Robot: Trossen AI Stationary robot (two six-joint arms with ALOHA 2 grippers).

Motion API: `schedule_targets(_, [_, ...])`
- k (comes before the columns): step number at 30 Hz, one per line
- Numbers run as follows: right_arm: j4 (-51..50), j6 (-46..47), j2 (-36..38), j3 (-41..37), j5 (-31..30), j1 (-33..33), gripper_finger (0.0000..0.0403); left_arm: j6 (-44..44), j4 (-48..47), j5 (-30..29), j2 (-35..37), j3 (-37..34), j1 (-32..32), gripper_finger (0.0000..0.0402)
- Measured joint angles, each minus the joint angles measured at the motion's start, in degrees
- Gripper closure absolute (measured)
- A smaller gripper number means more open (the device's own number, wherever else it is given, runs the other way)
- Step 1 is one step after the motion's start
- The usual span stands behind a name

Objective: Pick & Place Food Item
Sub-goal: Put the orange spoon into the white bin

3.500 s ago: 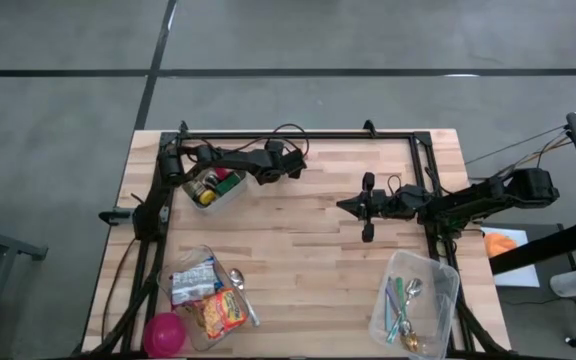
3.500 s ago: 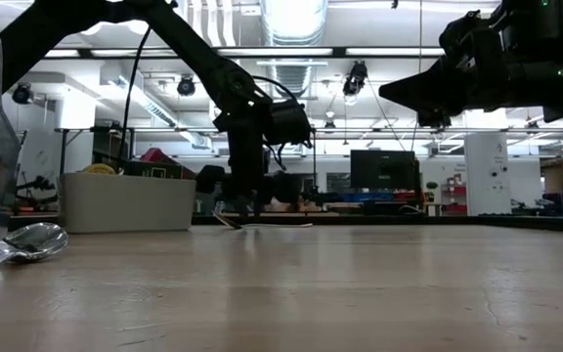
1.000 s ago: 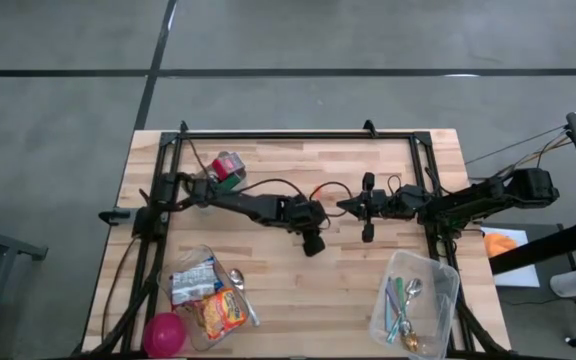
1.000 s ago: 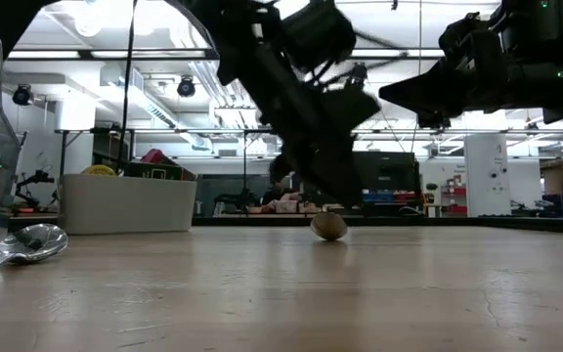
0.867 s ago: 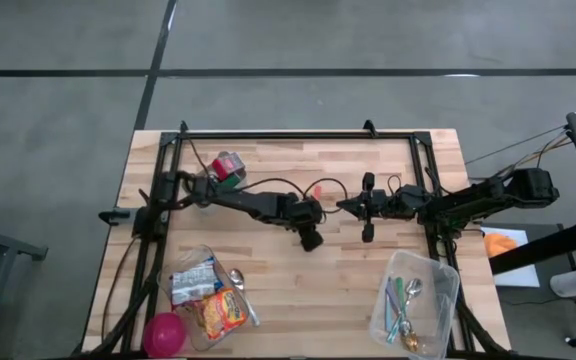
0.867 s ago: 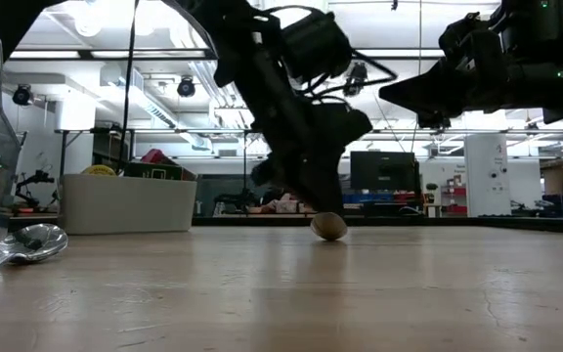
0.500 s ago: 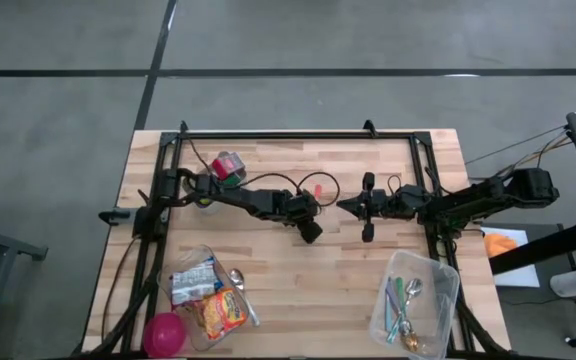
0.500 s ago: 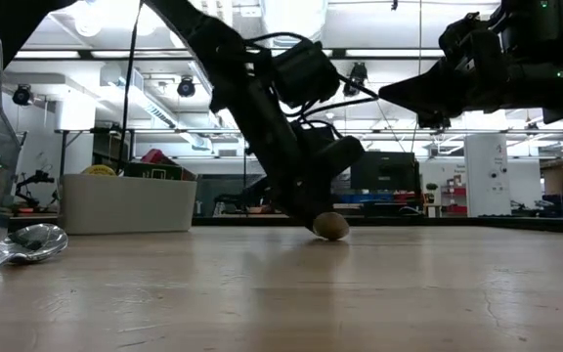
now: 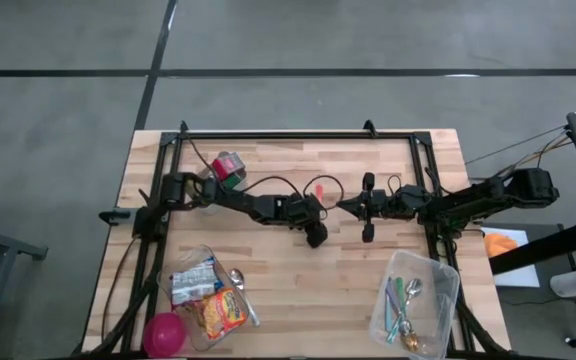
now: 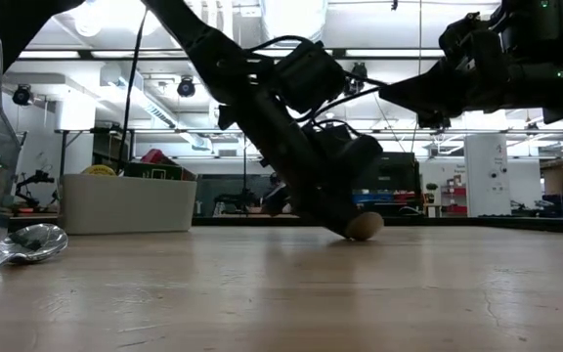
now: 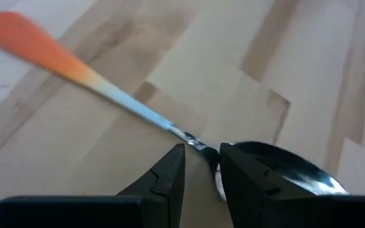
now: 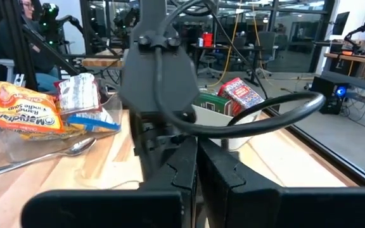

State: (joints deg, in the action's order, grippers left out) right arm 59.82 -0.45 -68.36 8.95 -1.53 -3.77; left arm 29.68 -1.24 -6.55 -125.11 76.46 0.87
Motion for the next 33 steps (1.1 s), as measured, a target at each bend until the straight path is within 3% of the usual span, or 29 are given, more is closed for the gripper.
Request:
schedule_targets(7, [0.01,0.00,0.00,0.00,-0.01,0.00,0.0392,-8.81,1.54,1.10,-0.68,0.44,-2.33,0.0301])
schedule_targets(15, [0.00,0.00,0.00,0.00,-0.01,0.00,0.0392,-10.02,1.81,1.75,-0.29,0.51,-2.83,0.0301])
schedule_targets(22, [0.02,0.00,0.00,0.00,-0.01,-0.02,0.0392,-10.14,-1.24,1.83,6.56,0.44,-2.96,0.0301])
schedule_targets(28, [-0.06,0.00,0.00,0.00,-0.03,-0.02,0.0392,-12.01,-14.56,-7.94,14.57,0.22,-2.48,0.0301])
schedule_targets(33, [-0.58,0.00,0.02,0.00,-0.01,-0.02,0.0392,-8.01,-10.63,-20.18,23.74,-4.25,-3.82,0.0301])
